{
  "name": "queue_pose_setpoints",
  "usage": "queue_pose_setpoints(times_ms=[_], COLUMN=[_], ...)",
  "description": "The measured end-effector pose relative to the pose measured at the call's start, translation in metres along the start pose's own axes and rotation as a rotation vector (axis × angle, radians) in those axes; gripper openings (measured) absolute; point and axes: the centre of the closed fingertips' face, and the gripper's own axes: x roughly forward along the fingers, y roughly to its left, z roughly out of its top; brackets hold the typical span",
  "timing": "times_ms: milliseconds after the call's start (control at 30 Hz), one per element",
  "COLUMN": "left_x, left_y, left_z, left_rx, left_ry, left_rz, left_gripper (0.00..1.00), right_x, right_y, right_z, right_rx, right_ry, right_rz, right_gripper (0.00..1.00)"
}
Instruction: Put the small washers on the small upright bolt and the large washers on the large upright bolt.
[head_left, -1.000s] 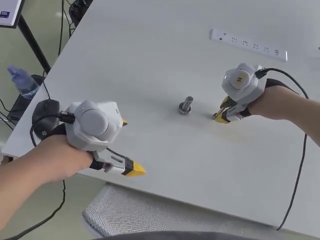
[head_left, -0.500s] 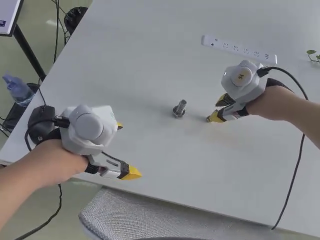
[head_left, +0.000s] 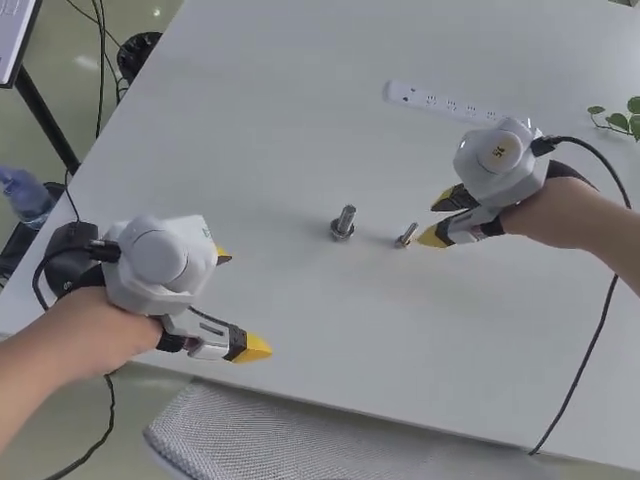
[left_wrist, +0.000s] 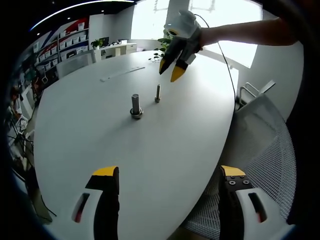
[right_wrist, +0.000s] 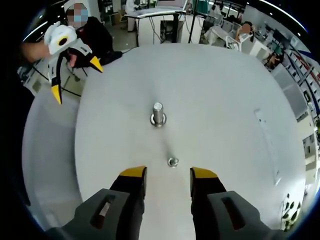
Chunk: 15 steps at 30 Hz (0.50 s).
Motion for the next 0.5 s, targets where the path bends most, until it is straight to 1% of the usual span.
queue_pose_setpoints(times_ms=[100, 167, 233, 267, 333, 367, 433, 500], left_x=[-0.002, -0.002, -0.002, -0.002, -0.002, -0.002, -0.003, -0.004], left_y=[0.000, 0.000, -0.001, -0.001, -0.002, -0.003, -0.004, -0.005], left_z=[0.003, 0.004, 0.005, 0.006, 0.007, 0.008, 0.010, 0.012], left_rx=[-0.008, -0.009, -0.010, -0.011, -0.013, -0.012, -0.015, -0.016], left_ry=[-0.013, -0.019, -0.027, -0.029, -0.030, -0.031, -0.034, -0.038], left_rz=[0.008, 0.012, 0.014, 0.015, 0.018, 0.019, 0.019, 0.019], left_gripper=[0.82, 0.82, 0.83, 0.83, 0.83, 0.83, 0.83, 0.83], right_x=[-0.007, -0.012, -0.013, -0.018, -0.024, -0.029, -0.037, -0.043], right_y=[0.006, 0.013, 0.009, 0.011, 0.016, 0.017, 0.020, 0.023], right_z=[0.001, 0.003, -0.002, -0.002, 0.004, 0.007, 0.007, 0.006], right_rx=[0.029, 0.056, 0.071, 0.082, 0.122, 0.137, 0.165, 0.176], right_ry=[-0.043, -0.084, -0.105, -0.126, -0.182, -0.214, -0.243, -0.259], right_rz=[0.001, 0.003, -0.016, -0.026, -0.017, -0.020, -0.027, -0.029], right_gripper=[0.37, 0.39, 0.40, 0.40, 0.42, 0.44, 0.45, 0.45])
